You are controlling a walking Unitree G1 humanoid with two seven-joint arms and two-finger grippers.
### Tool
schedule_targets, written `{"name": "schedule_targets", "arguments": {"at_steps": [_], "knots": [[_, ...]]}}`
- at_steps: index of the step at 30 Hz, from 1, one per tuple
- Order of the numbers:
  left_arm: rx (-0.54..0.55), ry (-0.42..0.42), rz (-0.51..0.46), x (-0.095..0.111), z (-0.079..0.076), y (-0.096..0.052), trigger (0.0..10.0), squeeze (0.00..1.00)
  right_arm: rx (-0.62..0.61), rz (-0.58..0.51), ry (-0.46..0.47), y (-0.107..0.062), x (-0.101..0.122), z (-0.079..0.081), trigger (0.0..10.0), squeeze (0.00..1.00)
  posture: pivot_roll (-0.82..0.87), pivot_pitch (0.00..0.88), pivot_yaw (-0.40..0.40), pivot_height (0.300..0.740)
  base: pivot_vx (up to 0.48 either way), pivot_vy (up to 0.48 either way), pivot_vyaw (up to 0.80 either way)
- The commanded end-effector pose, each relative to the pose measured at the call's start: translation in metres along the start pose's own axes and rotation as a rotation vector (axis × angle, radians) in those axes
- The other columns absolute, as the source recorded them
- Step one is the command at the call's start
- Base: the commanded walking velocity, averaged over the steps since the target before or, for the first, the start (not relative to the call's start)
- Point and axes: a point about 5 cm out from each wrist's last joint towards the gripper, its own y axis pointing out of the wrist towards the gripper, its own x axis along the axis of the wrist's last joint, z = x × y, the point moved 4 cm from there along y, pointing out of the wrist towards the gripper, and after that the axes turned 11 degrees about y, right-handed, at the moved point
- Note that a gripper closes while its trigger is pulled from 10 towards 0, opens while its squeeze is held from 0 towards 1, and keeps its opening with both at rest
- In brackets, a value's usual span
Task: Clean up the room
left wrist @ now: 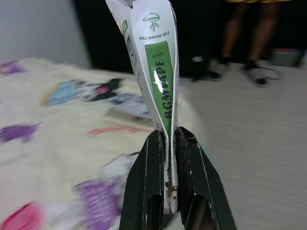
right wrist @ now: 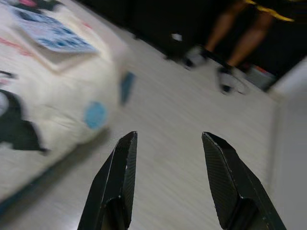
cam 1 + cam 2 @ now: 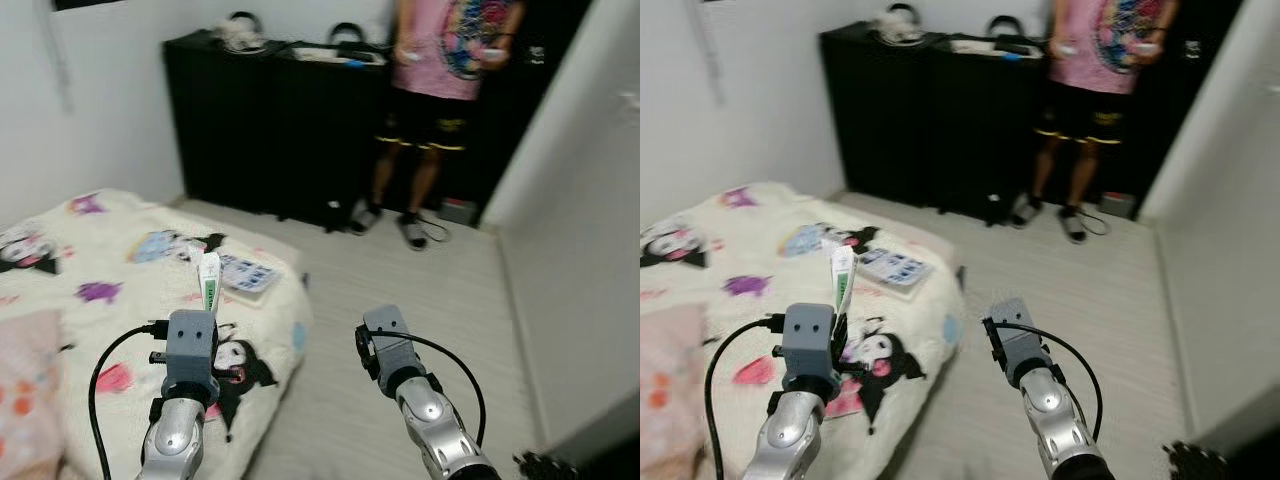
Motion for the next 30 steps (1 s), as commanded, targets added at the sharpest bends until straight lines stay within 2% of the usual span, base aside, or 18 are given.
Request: {"name": "schedule_targets", "arguments": {"at_steps": [1,15,22,30], "knots": [[0.011,0.012,0.015,-0.0047,0.0026,-0.0018,10.0,0.0,0.012,0.017,-0.001,-0.0004,-0.0033,0.0033,10.0,0.0,0.02,0.034,-0.082,0.734,0.0,0.0,-0.8],[0.025,0.018,0.007,-0.0029,0.007,-0.0012,10.0,0.0,0.016,0.022,-0.002,0.0006,-0.0036,0.0059,10.0,0.0,0.02,0.039,-0.079,0.734,0.0,0.0,-0.8],[0.015,0.016,0.009,-0.0027,0.0038,0.0007,10.0,0.0,0.007,0.029,0.002,-0.0002,-0.0057,0.0044,10.0,0.0,0.02,0.037,-0.072,0.734,0.0,0.0,-0.8],[0.012,0.043,0.058,-0.0118,0.0017,0.0022,10.0,0.0,-0.016,0.033,0.018,0.0,-0.0066,0.0023,10.0,0.0,0.02,0.036,-0.052,0.734,0.0,0.0,-0.8]]}}
